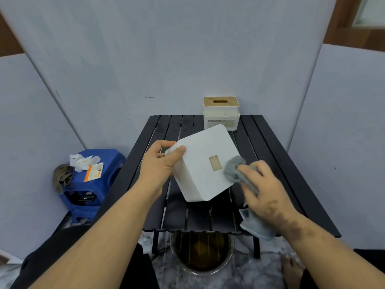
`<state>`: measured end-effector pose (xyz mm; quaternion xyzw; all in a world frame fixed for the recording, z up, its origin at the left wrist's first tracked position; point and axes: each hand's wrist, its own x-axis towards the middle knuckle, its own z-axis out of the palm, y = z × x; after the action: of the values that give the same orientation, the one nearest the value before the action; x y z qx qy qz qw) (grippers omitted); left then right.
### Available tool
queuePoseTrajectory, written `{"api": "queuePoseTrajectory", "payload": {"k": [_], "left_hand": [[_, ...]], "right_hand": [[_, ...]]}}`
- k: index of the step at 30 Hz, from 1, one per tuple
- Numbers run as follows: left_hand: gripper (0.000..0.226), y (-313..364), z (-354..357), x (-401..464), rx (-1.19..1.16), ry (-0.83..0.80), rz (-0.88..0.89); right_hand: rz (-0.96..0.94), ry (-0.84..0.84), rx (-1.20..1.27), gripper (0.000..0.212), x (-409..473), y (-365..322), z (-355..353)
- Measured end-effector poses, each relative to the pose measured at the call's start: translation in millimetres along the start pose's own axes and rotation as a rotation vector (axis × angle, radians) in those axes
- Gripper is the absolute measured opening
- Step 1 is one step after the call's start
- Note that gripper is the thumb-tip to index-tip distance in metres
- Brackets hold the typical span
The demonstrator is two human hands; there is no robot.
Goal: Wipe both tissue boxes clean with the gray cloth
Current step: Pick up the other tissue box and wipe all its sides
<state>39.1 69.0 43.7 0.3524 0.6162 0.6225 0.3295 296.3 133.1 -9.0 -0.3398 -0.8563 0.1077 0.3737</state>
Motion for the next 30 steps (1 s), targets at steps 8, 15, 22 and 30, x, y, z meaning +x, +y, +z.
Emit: {"api": "queuePoseTrajectory", "payload": {"k": [8,15,22,30], "left_hand": [[0.031,0.4,3.2,-4.1,0.030,0.034,0.013],[0.029,1.0,-1.2,-4.3,0.060,0.031,0.004],[0.026,0.7,-0.5,-9.2,0.097,-0.035,0.068],[0.043,-1.3,-1.5,-21.5,0.181,-0.173,0.179]], "right_hand": [[-0.298,-0.156,-0.033,0.035,-20.4,-67.6,23.1],[-0.008,0.013,0.074,0.038,3.5,4.1,5.4],[0.075,0.167,0.191,0.032,15.5,-38.1,20.8],[0.091,0.343,0.128,0.034,56.4,-44.1,-12.7]]}}
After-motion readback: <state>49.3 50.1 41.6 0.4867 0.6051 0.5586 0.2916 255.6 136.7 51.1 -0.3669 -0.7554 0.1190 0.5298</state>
